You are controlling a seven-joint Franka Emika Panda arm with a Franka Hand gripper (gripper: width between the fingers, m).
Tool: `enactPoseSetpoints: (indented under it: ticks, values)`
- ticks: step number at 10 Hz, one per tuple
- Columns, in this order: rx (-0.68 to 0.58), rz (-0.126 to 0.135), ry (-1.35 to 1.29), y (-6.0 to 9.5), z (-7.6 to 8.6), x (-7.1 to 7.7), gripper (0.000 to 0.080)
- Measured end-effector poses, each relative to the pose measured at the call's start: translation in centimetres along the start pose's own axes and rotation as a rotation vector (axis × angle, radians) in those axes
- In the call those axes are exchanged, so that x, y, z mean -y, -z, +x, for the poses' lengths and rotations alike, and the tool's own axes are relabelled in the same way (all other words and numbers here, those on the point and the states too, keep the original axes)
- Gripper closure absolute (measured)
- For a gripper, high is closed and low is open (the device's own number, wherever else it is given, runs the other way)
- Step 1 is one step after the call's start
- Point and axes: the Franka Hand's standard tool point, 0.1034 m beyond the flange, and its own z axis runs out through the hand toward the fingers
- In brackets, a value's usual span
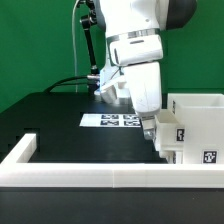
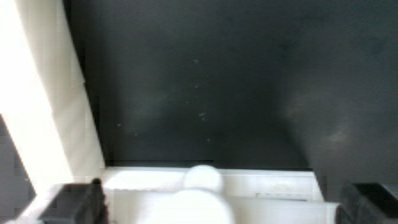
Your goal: Assemble drawer
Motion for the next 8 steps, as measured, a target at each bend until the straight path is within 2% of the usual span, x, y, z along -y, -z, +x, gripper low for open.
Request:
enactPoseSetpoints:
  ticks: [2,3,8]
  values:
    - [-0.010,0.006,0.004,-0.48,2.03,-0.32,0.0151]
    - [-0.012,-0.010,-0.008,-0.56,2.09,-0.34,0.0151]
    - [-0.014,-0.004,-0.028,-0.76,2.03,-0.07,0.0151]
